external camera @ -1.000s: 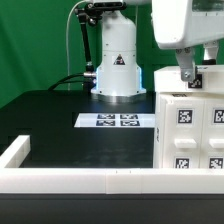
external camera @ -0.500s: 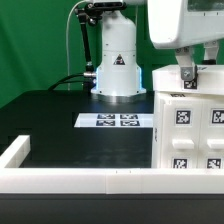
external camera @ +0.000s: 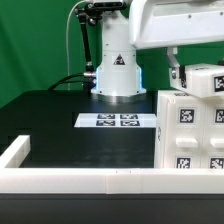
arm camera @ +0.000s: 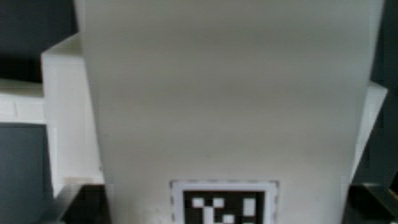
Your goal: Assemble cabinet
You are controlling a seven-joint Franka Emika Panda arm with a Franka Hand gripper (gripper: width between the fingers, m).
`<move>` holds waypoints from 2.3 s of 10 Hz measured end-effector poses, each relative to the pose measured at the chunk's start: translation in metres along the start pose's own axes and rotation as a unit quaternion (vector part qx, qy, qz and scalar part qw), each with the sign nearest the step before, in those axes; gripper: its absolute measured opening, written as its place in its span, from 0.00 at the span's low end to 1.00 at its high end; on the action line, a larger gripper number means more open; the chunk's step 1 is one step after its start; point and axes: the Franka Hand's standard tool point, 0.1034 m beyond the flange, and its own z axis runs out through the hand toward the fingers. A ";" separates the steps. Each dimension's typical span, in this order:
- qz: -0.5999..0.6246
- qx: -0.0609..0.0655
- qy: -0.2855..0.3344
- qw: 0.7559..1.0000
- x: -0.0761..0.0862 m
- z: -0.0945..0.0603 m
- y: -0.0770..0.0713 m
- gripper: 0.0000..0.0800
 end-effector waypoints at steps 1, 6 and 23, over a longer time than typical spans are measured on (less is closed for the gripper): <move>0.049 0.000 0.006 0.999 0.000 0.000 -0.001 0.69; 0.300 0.002 0.006 0.954 0.000 0.000 0.001 0.70; 0.814 0.034 -0.026 0.580 -0.002 0.000 -0.008 0.98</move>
Offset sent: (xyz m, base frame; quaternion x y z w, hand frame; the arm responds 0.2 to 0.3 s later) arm 0.0000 0.0000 0.0000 0.0000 0.0000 0.2571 0.9664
